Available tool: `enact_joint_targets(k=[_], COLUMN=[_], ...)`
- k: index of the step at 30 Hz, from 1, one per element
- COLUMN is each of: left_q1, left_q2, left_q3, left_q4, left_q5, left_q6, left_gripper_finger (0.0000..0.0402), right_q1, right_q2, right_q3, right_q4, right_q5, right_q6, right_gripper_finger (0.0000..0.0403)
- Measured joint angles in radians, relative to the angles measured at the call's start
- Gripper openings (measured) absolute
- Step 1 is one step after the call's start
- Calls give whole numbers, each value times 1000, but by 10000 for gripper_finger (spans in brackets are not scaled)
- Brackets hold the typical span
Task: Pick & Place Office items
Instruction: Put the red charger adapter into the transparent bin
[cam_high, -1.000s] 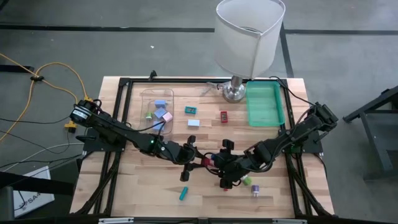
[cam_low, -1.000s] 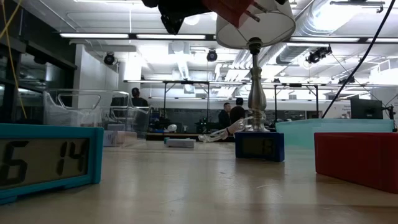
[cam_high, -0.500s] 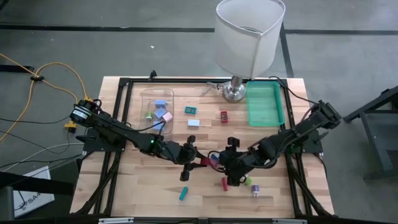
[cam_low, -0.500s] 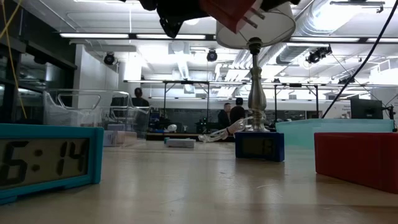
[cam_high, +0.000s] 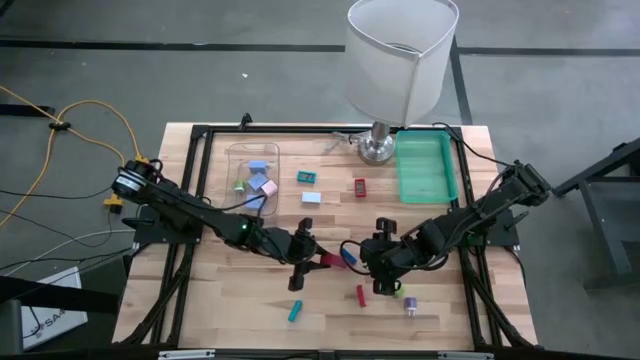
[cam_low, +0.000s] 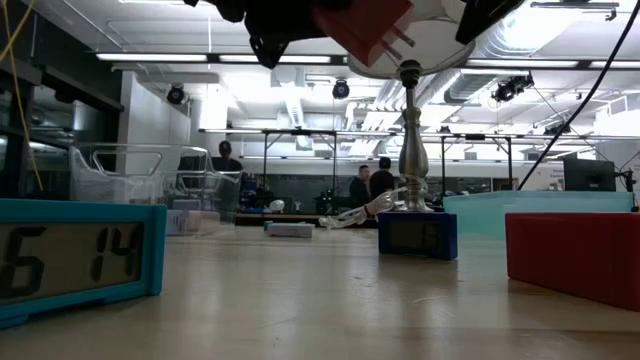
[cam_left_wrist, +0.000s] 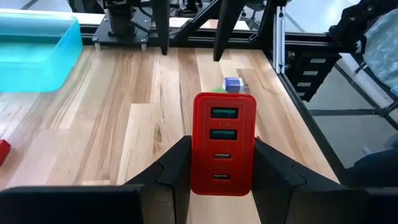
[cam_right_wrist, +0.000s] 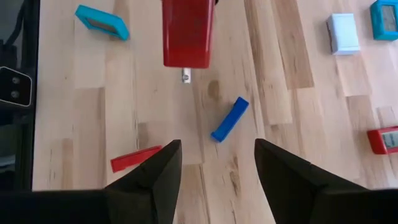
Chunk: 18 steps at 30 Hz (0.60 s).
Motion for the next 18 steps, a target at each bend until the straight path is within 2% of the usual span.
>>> enact_joint_targets(k=[7,18], left_q1=[0,10], left_q2=[-52,-187], left_q3=[0,0], left_q4=[-34,-264], left_q5=[1,-4], left_q6=[0,11], left_gripper_finger=[120,120], right_q1=[0,0], right_q2=[0,0], right_q3=[0,0], right_q4=[9,76], right_q5=[-22,-53], right_q6=[-2,-1], right_gripper_finger=[189,189])
